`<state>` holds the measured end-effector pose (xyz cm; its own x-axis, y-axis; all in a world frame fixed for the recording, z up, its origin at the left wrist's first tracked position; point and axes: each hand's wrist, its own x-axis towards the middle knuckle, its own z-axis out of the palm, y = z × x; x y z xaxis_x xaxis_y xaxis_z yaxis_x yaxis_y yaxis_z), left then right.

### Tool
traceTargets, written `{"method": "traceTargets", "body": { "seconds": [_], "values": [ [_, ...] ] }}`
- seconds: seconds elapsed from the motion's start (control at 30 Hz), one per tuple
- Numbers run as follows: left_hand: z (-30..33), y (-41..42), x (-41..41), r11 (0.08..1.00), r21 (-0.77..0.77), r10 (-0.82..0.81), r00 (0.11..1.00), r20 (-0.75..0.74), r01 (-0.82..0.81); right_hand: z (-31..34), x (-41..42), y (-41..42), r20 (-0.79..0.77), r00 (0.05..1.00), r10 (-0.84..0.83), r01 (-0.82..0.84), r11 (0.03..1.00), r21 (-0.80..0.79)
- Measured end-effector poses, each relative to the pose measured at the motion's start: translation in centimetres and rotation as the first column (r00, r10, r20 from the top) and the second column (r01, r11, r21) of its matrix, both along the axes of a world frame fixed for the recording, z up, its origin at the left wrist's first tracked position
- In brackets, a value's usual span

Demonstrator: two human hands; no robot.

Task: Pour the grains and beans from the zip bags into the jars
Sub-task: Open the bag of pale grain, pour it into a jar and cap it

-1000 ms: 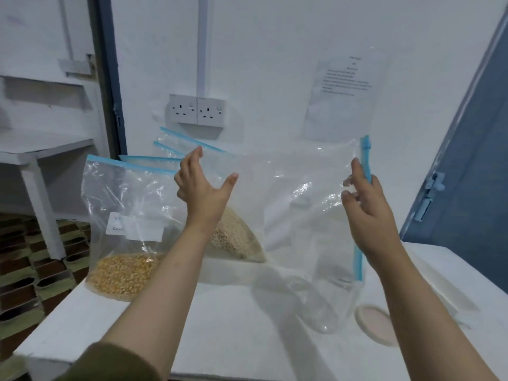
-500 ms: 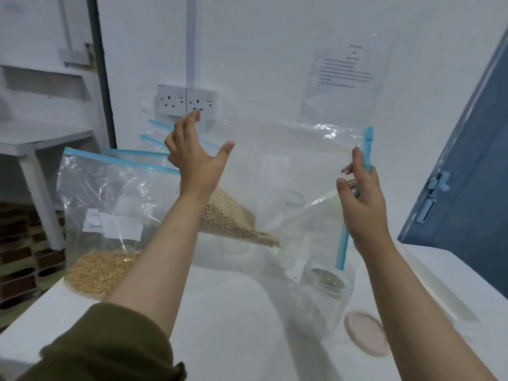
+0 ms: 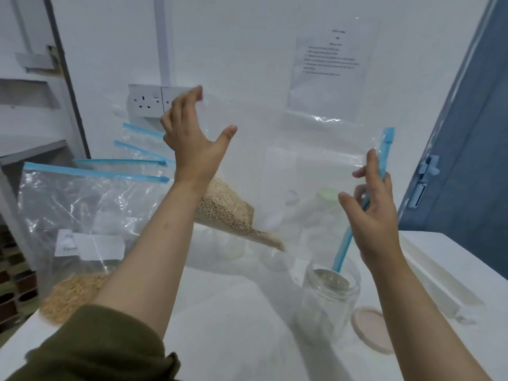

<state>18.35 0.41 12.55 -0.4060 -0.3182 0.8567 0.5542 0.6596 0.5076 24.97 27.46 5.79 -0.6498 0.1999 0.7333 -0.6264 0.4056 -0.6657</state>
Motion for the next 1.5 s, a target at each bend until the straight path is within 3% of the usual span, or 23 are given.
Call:
{"method": "traceTargets", "body": {
  "seconds": [0.8,1.5],
  "values": [
    [3.6,0.4,0.8,0.993,-0.074,-0.100,0.992,-0.077,0.094,-0.3,1.5,0.4,-0.044,0.993,-0.107,0.109,0.993,0.047],
    [4.9,0.9,1.7,0.980,-0.160,-0.133,0.988,-0.076,0.120,-1.4,1.9,0.4,-0.037,0.996,-0.075,0.074,0.997,-0.029]
  ]
}}
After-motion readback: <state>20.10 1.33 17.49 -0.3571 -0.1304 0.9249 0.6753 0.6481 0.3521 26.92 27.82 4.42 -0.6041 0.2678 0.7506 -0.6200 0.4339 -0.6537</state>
